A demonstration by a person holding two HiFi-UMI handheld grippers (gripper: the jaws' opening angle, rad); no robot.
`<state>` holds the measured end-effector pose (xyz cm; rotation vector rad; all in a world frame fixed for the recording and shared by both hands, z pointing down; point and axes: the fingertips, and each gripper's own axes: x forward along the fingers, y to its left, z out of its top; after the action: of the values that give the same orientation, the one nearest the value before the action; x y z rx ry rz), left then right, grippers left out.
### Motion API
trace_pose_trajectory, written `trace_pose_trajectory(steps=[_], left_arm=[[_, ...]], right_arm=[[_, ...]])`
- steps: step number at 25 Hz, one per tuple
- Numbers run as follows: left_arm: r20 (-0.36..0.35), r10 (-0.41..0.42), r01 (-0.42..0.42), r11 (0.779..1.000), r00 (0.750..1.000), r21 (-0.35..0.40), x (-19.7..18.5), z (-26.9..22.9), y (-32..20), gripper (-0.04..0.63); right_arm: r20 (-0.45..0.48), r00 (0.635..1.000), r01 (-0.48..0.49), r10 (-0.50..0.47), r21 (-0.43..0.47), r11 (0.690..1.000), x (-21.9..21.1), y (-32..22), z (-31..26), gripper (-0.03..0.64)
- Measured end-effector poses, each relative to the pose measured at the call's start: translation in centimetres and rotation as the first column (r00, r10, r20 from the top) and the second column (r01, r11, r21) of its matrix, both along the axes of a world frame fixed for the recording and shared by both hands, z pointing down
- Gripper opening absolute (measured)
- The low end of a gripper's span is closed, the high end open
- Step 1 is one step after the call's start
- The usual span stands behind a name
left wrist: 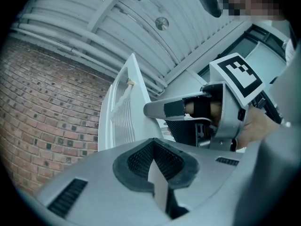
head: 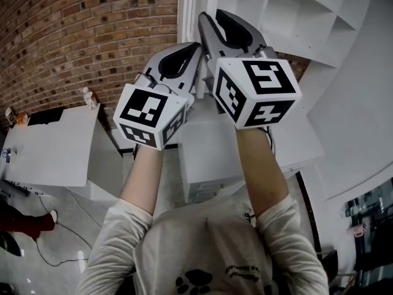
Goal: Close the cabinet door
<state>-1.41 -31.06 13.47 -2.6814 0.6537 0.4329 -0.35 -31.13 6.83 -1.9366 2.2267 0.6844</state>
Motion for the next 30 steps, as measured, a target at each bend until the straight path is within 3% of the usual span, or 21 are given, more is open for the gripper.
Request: trace_pose_trajectory(steps=[17, 30], left_arm=[[0.017, 0.117, -0.117, 0.993, 0.993, 0.001, 7.7, 0.0, 1.7, 0.006], [0.037, 0.179, -0.177, 0.983, 0.983, -0.045, 11.9, 1.5, 1.3, 0.006]], right_arm=[[0.056, 0.995, -0.084, 0.084, -0.015, 0.996, 7.7, 1.4, 0.0, 0.084], [0.08, 0.995, -0.062, 0.065, -0.031, 0.998, 12.0, 1.2, 0.0, 0.086]])
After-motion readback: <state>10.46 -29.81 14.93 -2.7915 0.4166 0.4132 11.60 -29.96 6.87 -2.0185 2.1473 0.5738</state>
